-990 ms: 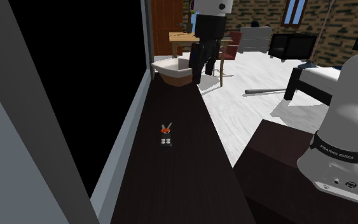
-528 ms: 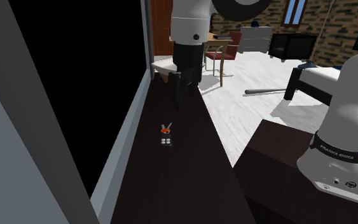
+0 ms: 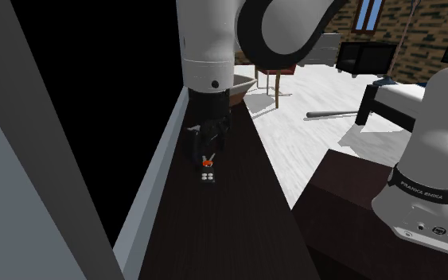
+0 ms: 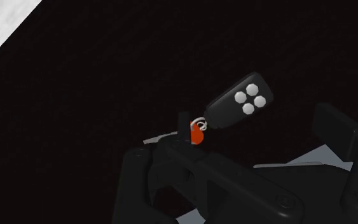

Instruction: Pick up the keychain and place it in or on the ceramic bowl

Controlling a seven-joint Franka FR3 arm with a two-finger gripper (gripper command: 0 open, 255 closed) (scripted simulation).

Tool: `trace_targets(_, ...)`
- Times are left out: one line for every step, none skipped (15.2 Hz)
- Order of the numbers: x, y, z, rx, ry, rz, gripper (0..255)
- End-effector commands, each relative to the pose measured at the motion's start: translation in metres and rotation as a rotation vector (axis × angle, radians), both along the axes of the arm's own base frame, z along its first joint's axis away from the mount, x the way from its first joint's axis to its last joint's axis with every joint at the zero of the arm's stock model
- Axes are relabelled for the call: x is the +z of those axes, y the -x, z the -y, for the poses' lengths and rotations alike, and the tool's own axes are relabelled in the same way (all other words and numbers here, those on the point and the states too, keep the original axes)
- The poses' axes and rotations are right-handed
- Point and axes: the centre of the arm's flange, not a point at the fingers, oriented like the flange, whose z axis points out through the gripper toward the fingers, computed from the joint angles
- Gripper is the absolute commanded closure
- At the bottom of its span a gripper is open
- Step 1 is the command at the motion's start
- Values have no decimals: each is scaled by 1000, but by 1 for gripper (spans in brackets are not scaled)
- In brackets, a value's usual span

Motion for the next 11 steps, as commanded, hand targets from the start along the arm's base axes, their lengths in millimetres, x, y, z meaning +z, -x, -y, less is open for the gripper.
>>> trace_targets(-10, 0, -2, 0, -1, 0, 0)
trace_targets(-16, 0, -2, 0, -1, 0, 0)
trace_targets(-21, 0, -2, 0, -1, 0, 0)
trace_targets(-26, 0, -2, 0, -1, 0, 0)
trace_targets(-35, -1, -2, 0, -1, 0, 0)
trace_targets(-35, -1, -2, 0, -1, 0, 0)
trace_targets(-35, -1, -2, 0, -1, 0, 0)
trace_targets(-35, -1, -2, 0, -1, 0, 0)
trace_targets(-35, -1, -2, 0, -1, 0, 0)
trace_targets(-35, -1, -2, 0, -1, 0, 0)
trace_targets(-35, -1, -2, 0, -1, 0, 0)
